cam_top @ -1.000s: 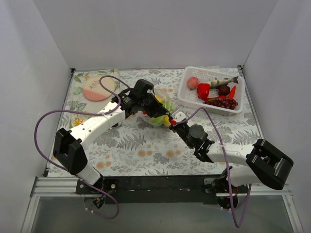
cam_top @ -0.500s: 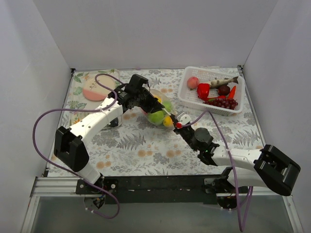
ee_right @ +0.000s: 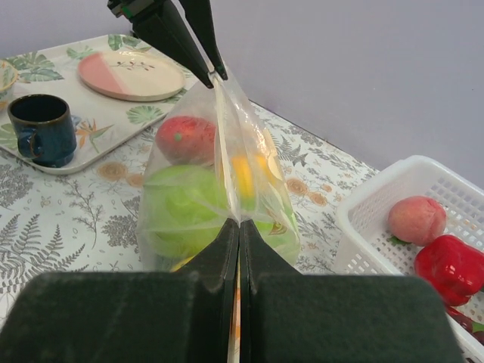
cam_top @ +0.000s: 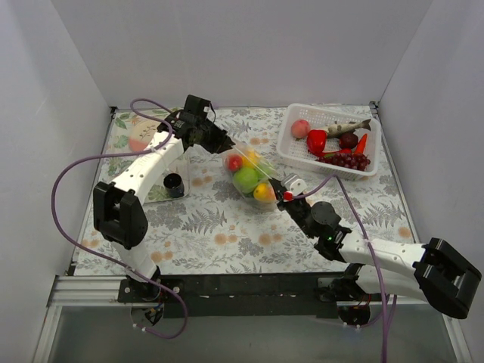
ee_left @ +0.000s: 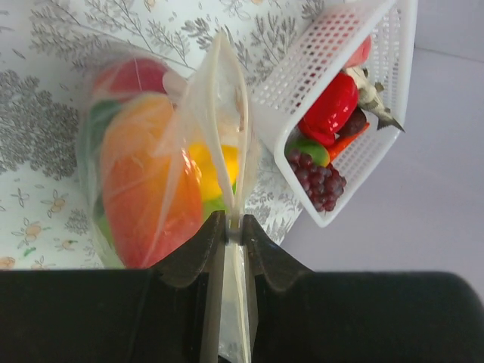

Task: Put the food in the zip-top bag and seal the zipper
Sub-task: Zip the zipper food storage bag at the center of the board.

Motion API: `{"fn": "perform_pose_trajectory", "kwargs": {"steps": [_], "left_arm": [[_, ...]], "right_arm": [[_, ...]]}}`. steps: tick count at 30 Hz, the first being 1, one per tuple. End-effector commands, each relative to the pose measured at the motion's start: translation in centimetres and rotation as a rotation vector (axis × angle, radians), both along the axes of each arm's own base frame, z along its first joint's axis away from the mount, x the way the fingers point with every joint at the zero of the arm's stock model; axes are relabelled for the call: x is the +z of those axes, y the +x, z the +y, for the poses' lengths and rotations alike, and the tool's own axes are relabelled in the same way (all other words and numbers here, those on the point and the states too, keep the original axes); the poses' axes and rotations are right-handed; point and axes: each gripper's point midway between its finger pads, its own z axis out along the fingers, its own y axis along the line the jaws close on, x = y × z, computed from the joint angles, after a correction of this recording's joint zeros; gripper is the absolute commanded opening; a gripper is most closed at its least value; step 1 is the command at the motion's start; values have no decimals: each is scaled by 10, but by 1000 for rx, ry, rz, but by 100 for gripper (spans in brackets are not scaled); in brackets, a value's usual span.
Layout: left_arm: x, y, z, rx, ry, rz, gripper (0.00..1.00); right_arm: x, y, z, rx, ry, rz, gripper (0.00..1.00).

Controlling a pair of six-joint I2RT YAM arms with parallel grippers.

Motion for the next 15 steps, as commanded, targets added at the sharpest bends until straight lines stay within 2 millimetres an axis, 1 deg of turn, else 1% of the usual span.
{"fn": "perform_pose_trajectory", "kwargs": {"steps": [1,2,4,6,7,8,9,11,12,13,15], "left_arm": [[10,43,47,135,108,-98,2],[8,46,50,139,110,-99,2],[10,56,65,175,135,-115,2],[9,65,75,198,147,-121,2],[14,69,78,199,151,-139,2],[14,74,84,211,154,-142,2],[12,77,87,217,159,-142,2],[17,85,94,230,157,-163,2],[18,87,95,232,158,-169,2],[20,92,97,238,159,-181,2],[22,98,102,248,169,-193,2]], "right_arm": [[21,-2,-9,-27,76,-23,1],[23,-3,-10,-27,80,-25,1],[24,-3,-11,-33,79,-28,1],[25,-2,-13,-40,78,-28,1],[26,-2,-13,-41,78,-30,1],[26,-1,-13,-43,77,-29,1],[27,-1,-12,-41,78,-28,1],[27,0,-11,-41,76,-26,1],[24,1,-9,-41,63,-18,1],[27,2,-7,-35,66,-20,1],[25,4,-4,-34,54,-15,1]]}}
